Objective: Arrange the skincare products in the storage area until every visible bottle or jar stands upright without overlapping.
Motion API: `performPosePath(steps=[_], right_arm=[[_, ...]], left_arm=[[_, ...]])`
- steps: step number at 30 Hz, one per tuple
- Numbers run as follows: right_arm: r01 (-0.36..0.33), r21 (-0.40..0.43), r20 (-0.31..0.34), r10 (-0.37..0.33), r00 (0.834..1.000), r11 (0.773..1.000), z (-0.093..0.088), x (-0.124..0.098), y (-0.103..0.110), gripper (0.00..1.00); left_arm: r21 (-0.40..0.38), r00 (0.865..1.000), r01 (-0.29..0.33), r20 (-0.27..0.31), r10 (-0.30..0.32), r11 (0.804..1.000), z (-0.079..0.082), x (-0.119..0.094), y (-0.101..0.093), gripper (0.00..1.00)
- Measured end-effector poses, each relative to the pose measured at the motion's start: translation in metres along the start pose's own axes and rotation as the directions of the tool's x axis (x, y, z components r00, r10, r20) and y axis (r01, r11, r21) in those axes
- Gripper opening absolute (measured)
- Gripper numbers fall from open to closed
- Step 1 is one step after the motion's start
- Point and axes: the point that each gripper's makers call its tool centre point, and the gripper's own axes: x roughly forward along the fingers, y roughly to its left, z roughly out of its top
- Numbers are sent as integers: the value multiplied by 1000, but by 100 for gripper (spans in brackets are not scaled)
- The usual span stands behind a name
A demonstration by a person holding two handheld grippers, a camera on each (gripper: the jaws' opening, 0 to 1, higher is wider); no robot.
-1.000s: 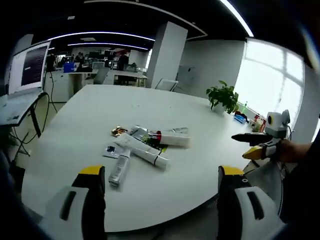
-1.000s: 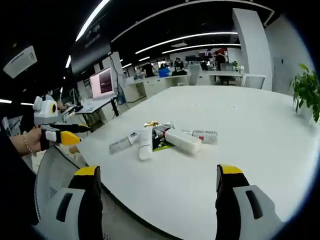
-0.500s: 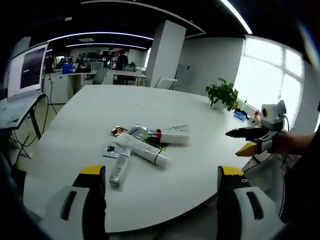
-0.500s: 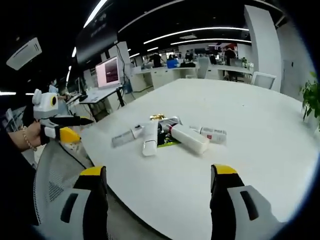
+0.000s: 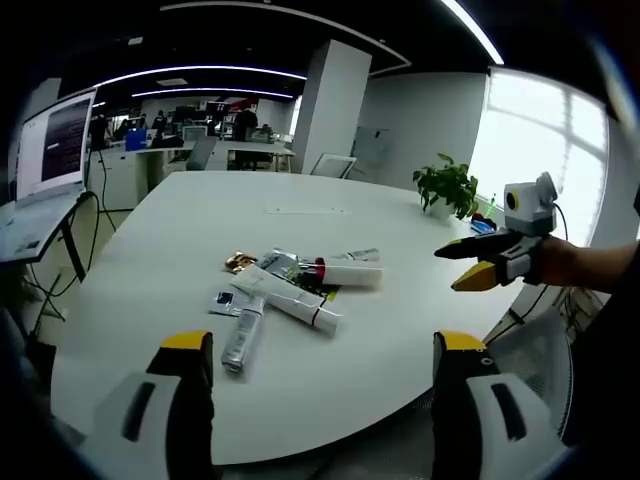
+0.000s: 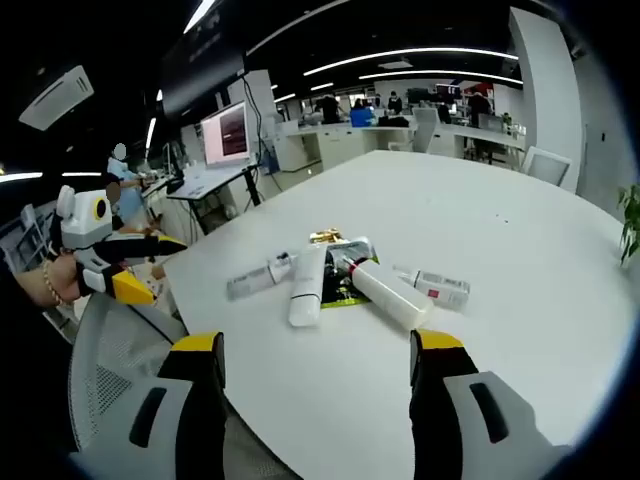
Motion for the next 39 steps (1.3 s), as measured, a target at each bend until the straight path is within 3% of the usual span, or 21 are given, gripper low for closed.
performPosePath(steps=[4, 15, 24, 39], right_arm=[[-22, -26, -20, 21, 1000, 999, 4, 7, 4, 74], [-35, -160, -86, 21, 996, 986, 17, 24, -12, 69], [-67, -297, -189, 11, 982, 953, 15, 40, -31, 63], [-91, -340, -229, 12, 973, 936, 25, 67, -51, 59]], left_arm=[[4, 1000, 3, -3, -3, 1000, 0, 0, -1, 83], [10, 1000, 1, -7, -1, 1000, -1, 0, -1, 82], [12, 1000, -4, -13, 4, 1000, -3, 0, 0, 82], [-10, 1000, 0, -20, -1, 1000, -3, 0, -1, 82]])
